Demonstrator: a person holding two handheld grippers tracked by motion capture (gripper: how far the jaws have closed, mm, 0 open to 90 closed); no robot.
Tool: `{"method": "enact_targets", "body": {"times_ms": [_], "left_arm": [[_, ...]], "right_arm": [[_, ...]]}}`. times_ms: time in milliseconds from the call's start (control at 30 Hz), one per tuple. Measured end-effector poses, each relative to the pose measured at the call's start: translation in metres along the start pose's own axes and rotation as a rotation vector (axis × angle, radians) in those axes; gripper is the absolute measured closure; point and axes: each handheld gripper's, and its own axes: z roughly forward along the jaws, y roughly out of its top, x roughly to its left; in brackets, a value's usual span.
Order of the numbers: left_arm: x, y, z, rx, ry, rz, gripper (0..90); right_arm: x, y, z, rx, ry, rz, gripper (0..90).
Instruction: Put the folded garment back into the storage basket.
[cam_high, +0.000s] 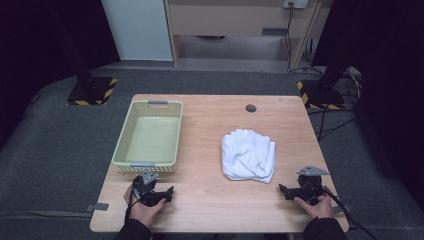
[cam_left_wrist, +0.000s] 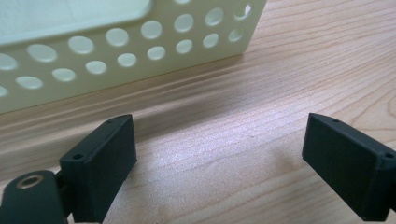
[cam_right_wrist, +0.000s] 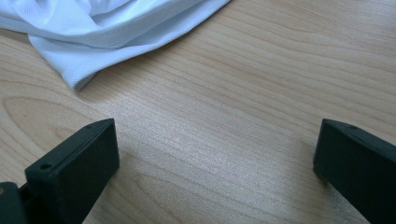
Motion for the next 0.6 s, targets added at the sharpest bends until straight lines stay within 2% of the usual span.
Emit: {"method": "enact_targets", "body": {"times_ms": [133, 333, 600], "left_arm": [[-0.001, 0.002, -0.007, -0.018, -0.008, -0.006, 10.9], [-0.002, 0.005, -0.019, -0.062, -0.031, -0.024, 11.3], [-0.002, 0.008, -0.026, -0.093, -0.047, -0.035, 11.1]], "right_arm": [[0.001, 0.000, 0.000, 0.000, -0.011, 0.016, 0.6], [0.002, -0.002, -0.001, -0.004, -0.059, 0.062, 0.7], [0.002, -0.002, -0.002, -0.004, -0.063, 0.065, 0.7]]}}
